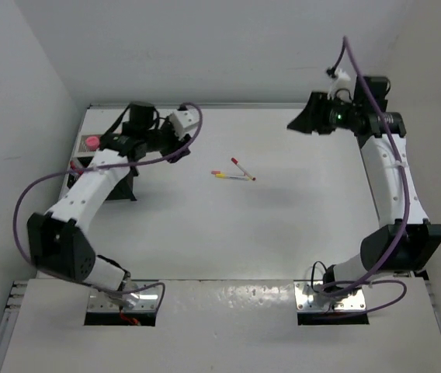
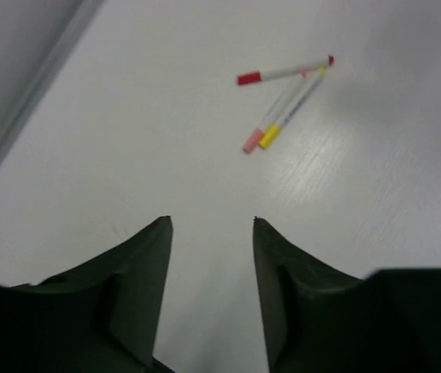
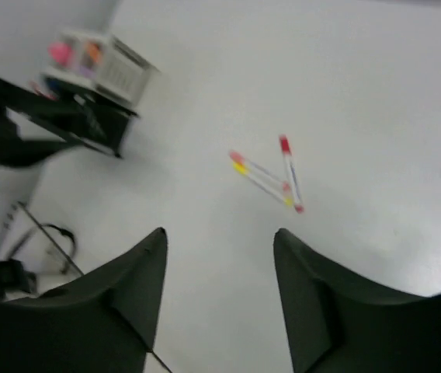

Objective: Sort the stationery into containers
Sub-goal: Pick up the pen from the center of the board.

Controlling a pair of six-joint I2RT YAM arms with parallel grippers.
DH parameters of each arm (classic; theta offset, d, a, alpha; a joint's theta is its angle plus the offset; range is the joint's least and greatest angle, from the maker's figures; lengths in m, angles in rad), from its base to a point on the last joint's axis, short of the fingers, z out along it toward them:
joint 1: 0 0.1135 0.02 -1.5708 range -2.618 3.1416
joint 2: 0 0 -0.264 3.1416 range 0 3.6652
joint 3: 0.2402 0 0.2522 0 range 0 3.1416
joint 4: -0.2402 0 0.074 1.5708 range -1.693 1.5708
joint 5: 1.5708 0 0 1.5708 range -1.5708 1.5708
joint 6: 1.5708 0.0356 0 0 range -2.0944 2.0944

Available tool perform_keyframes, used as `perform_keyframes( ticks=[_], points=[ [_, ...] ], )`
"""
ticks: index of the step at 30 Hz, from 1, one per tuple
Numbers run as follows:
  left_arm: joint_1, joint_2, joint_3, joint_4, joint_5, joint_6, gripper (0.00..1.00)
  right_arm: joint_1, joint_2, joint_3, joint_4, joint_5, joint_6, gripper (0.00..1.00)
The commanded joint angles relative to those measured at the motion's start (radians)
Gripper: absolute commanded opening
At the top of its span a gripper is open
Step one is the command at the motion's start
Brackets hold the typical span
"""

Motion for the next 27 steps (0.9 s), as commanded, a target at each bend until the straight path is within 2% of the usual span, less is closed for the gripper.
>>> perform_keyframes(
  ticks=[1, 2, 4, 10, 12, 13, 15, 17, 21, 24, 27],
  points=[
    [-0.058, 0.152, 0.098, -0.092, 0.022, 0.104, 0.49, -0.002, -0.131, -0.191, -0.055, 0.128, -0.292, 0.54],
    [-0.072, 0.196, 0.153, -0.108, 0.026, 0.13, 0.43, -0.002, -0.146, -0.257, -0.047, 0.135, -0.317, 0.51],
    [-0.104, 0.319, 0.213, -0.137, 0.03, 0.143, 0.42, -0.002, -0.166, -0.306, -0.046, 0.134, -0.375, 0.48],
    [-0.121, 0.583, 0.434, -0.082, 0.061, 0.086, 0.42, -0.015, -0.175, -0.429, -0.006, 0.161, -0.432, 0.39],
    [-0.118, 0.632, 0.483, -0.068, 0.078, 0.035, 0.42, 0.011, -0.137, -0.437, 0.037, 0.207, -0.437, 0.37],
    [-0.117, 0.637, 0.483, -0.048, 0.102, 0.012, 0.44, 0.062, -0.114, -0.434, 0.051, 0.226, -0.441, 0.36],
    [-0.114, 0.615, 0.456, -0.03, 0.113, -0.002, 0.48, 0.11, -0.024, -0.393, 0.069, 0.298, -0.452, 0.36],
    [-0.103, 0.56, 0.42, -0.011, 0.11, -0.044, 0.57, 0.184, 0.106, -0.301, 0.057, 0.334, -0.451, 0.35],
    [-0.006, 0.427, 0.307, 0.029, 0.144, -0.159, 0.72, 0.294, 0.333, -0.112, 0.034, 0.399, -0.446, 0.33],
    [0.09, 0.31, 0.221, 0.033, 0.176, -0.233, 0.75, 0.328, 0.516, 0.069, -0.009, 0.417, -0.425, 0.33],
    [0.172, 0.208, 0.155, 0.001, 0.201, -0.233, 0.76, 0.347, 0.646, 0.235, -0.043, 0.414, -0.395, 0.34]
  ],
)
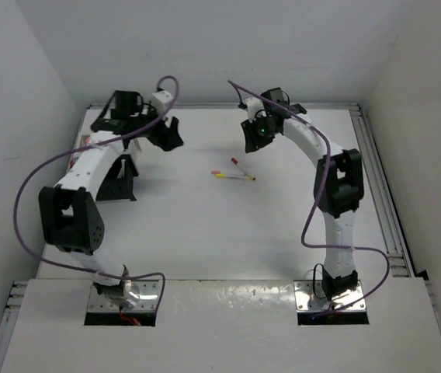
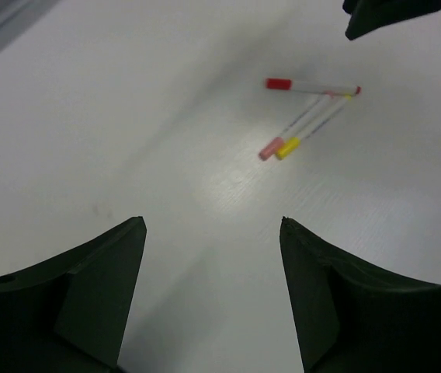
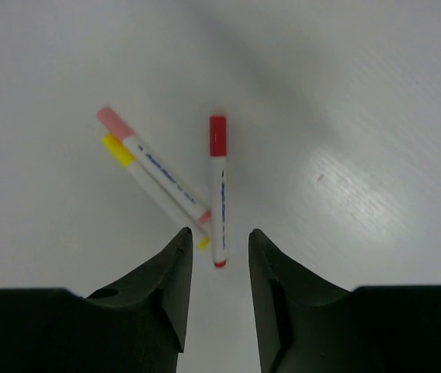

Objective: Sort the stationery into containers
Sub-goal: Pick up the pen from the center of the board.

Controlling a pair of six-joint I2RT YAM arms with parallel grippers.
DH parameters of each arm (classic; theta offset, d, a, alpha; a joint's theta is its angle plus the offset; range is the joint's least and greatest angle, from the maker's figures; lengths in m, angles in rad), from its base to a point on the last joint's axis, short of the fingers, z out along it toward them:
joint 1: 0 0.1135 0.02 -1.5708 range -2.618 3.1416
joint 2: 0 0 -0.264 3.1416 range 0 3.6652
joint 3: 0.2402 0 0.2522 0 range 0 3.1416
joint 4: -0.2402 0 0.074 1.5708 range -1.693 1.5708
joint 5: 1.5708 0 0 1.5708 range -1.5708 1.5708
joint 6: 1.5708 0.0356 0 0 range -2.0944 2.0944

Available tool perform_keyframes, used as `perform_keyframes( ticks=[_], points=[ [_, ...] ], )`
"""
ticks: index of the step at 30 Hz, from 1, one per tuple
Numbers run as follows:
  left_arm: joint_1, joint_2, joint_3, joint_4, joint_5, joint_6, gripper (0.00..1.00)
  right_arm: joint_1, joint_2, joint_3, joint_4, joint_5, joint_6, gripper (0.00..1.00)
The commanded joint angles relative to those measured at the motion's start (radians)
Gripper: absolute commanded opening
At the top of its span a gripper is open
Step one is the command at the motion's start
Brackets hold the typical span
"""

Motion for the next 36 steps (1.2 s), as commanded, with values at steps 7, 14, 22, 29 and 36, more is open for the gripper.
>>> perform_keyframes(
  ticks=[7, 14, 22, 29, 36],
  points=[
    [0.185, -0.225, -0.144, -0.003, 0.086, -0.051, 0.77, 0.068, 0.166, 0.166, -0.005, 0.065, 0.022, 0.37],
    [0.219, -0.256, -0.241, 0.043, 0.096, -0.091, 0.77, 0.106, 0.21, 0.142, 0.023, 0.106, 0.014, 0.4],
    [0.234, -0.257, -0.245, 0.026, 0.094, -0.088, 0.77, 0.122, 0.284, 0.168, 0.026, 0.189, -0.036, 0.4],
    [0.239, -0.259, -0.245, 0.017, 0.092, -0.076, 0.77, 0.116, 0.316, 0.143, 0.029, 0.238, -0.079, 0.33],
    [0.243, -0.25, -0.224, 0.005, 0.091, -0.065, 0.78, 0.122, 0.333, 0.169, -0.046, 0.344, -0.168, 0.13]
  ],
)
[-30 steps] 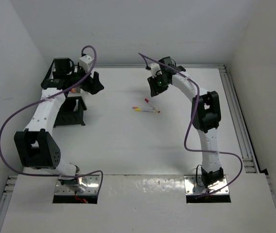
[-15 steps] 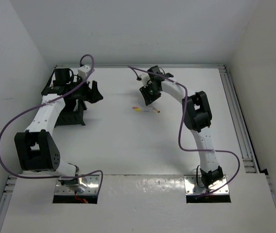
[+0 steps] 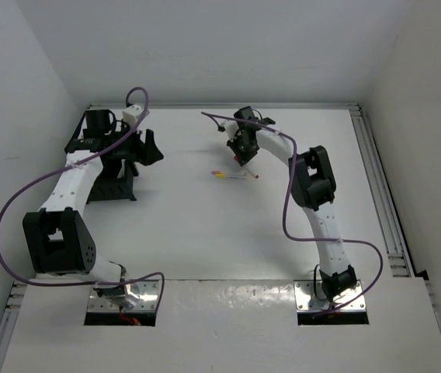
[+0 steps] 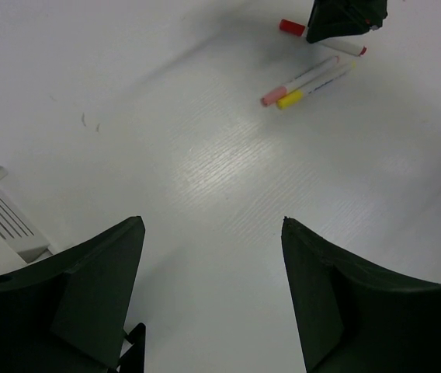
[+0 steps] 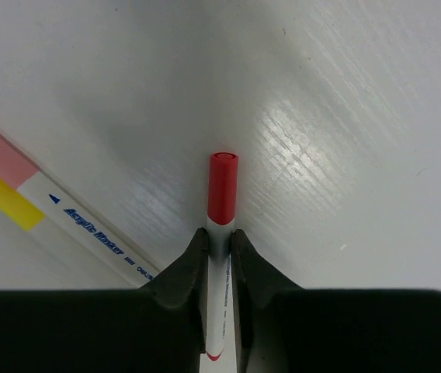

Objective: Sort the stationery into containers
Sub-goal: Pick up the pen from the center of the board.

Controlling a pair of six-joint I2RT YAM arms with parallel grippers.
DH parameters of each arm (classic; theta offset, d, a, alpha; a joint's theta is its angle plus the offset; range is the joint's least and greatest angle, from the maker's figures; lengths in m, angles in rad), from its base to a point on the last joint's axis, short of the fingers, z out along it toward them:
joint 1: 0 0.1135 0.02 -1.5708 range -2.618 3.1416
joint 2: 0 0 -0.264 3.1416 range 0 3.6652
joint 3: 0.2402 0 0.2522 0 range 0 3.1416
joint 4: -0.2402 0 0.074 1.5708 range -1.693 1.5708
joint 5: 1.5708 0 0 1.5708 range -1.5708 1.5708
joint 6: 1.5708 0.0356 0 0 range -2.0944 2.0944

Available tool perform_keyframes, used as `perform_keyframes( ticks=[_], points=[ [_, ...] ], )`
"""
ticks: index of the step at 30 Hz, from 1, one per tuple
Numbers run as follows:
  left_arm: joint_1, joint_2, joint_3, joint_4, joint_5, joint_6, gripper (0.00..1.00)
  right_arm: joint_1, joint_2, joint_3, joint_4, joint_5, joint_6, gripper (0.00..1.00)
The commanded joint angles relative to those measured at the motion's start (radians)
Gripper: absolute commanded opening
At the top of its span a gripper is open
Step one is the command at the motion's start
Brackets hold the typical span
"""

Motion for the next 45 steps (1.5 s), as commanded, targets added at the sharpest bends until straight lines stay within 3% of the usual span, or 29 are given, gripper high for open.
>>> perform_keyframes(
  ticks=[1, 3, 7, 9, 14, 17, 21, 27, 33, 45],
  points=[
    [0.014, -0.025, 0.029, 0.001, 0.019, 0.013, 0.77, 0.001, 0.03, 0.003, -0.073, 0.107, -0.081, 0.09],
    [0.012, -0.021, 0.037, 0.004, 0.028, 0.015, 0.77, -0.017, 0.011, -0.017, -0.084, 0.121, -0.098, 0.01],
    [0.0, -0.033, 0.016, 0.083, 0.082, -0.022, 0.75, -0.073, -0.059, -0.089, -0.075, 0.101, -0.097, 0.0],
    [-0.006, -0.051, -0.018, 0.206, 0.137, -0.104, 0.75, -0.111, -0.126, -0.109, -0.078, 0.09, -0.081, 0.0],
    [-0.052, -0.151, -0.194, 0.638, 0.199, -0.397, 0.76, -0.201, -0.35, -0.216, -0.041, -0.174, 0.066, 0.0],
    [-0.113, -0.159, -0.228, 0.729, 0.168, -0.511, 0.76, -0.234, -0.435, -0.282, 0.0, -0.358, 0.22, 0.0],
    [-0.194, -0.162, -0.244, 0.772, 0.145, -0.597, 0.76, -0.232, -0.601, -0.503, 0.228, -0.563, 0.453, 0.0],
    [-0.231, -0.142, -0.271, 0.982, 0.137, -0.885, 0.78, -0.13, -0.794, -0.724, 0.501, -0.73, 0.623, 0.0],
    [-0.276, -0.13, -0.277, 1.053, 0.121, -0.992, 0.79, -0.016, -0.803, -0.658, 0.538, -0.756, 0.682, 0.0],
    [-0.317, -0.12, -0.32, 1.015, 0.07, -1.001, 0.79, 0.065, -0.75, -0.536, 0.532, -0.764, 0.735, 0.0]
  ],
)
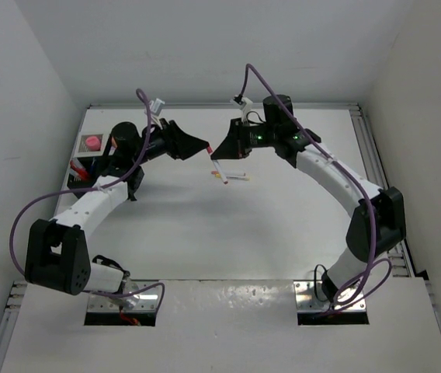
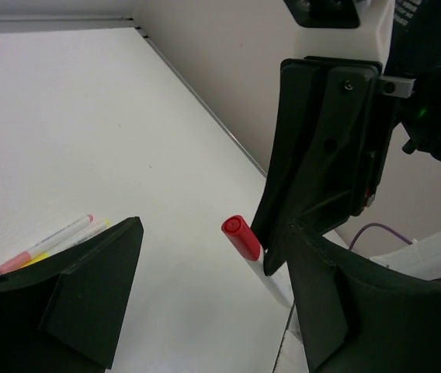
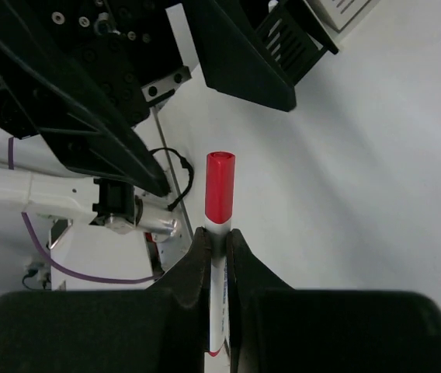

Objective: Sort the stationery into containers
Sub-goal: Pick up the pen from the center of the board, then place the pen in the storage box.

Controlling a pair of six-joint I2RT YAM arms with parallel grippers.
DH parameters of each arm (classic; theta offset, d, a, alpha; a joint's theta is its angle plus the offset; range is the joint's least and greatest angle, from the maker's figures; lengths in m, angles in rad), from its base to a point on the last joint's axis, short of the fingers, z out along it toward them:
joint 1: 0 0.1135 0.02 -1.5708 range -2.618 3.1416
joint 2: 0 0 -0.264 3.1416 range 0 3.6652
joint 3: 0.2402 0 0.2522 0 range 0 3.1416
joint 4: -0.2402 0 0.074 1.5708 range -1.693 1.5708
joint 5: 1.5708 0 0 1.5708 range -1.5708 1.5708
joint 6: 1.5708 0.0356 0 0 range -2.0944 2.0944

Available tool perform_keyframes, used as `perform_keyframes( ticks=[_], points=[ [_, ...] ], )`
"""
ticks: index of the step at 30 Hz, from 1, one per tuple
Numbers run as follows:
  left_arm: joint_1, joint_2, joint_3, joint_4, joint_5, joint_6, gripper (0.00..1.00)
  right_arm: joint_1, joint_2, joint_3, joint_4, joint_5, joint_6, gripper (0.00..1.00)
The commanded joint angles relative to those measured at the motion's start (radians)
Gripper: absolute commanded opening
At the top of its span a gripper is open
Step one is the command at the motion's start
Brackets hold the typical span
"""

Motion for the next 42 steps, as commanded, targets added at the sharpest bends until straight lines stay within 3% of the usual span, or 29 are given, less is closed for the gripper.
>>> perform_keyframes(
  ticks=[1, 4, 10, 13, 19, 23, 26, 27, 28, 30, 31, 35, 38, 42],
  points=[
    [-0.015, -0.001, -0.008, 0.033, -0.018, -0.028, 0.78, 0.018, 0.015, 0.046, 0.024, -0.025, 0.016, 0.0],
    [-0.019, 0.002, -0.011, 0.065, -0.01, -0.051, 0.69, 0.024, 0.015, 0.048, 0.021, -0.026, 0.015, 0.0],
    [-0.03, 0.007, -0.029, 0.09, 0.001, -0.072, 0.38, 0.024, 0.025, 0.062, 0.032, -0.025, 0.032, 0.0],
    [-0.035, 0.007, -0.029, 0.091, 0.007, -0.079, 0.27, 0.025, 0.031, 0.077, 0.033, -0.022, 0.032, 0.0],
    [-0.041, 0.002, -0.04, 0.078, 0.001, -0.085, 0.3, 0.028, 0.043, 0.095, 0.049, -0.026, 0.053, 0.0],
    [-0.039, 0.002, -0.031, 0.078, 0.005, -0.079, 0.0, 0.03, 0.04, 0.082, 0.041, -0.023, 0.044, 0.0],
    [-0.012, -0.002, -0.031, 0.09, 0.013, -0.096, 0.0, 0.03, 0.035, 0.074, 0.018, -0.007, 0.023, 0.02],
    [0.003, -0.004, -0.026, 0.087, 0.018, -0.096, 0.0, 0.028, 0.028, 0.077, 0.0, 0.007, 0.01, 0.12],
    [0.054, -0.007, -0.018, 0.075, 0.018, -0.085, 0.0, 0.028, 0.022, 0.074, -0.038, 0.016, -0.028, 0.31],
    [0.114, -0.025, 0.024, -0.003, 0.018, 0.007, 0.0, 0.001, 0.002, 0.05, -0.062, 0.029, -0.048, 0.51],
    [0.179, -0.033, 0.044, -0.046, 0.009, 0.053, 0.0, -0.011, -0.004, 0.037, -0.063, 0.026, -0.048, 0.54],
    [0.341, -0.102, 0.147, -0.357, -0.131, 0.349, 0.0, -0.083, -0.027, -0.012, -0.108, 0.035, -0.094, 0.57],
    [0.441, -0.169, 0.134, -0.433, -0.289, 0.566, 0.0, -0.113, -0.029, -0.038, -0.184, 0.087, -0.197, 0.57],
    [0.531, -0.223, 0.042, -0.387, -0.418, 0.667, 0.0, -0.116, -0.017, -0.095, -0.2, 0.156, -0.304, 0.56]
  ],
)
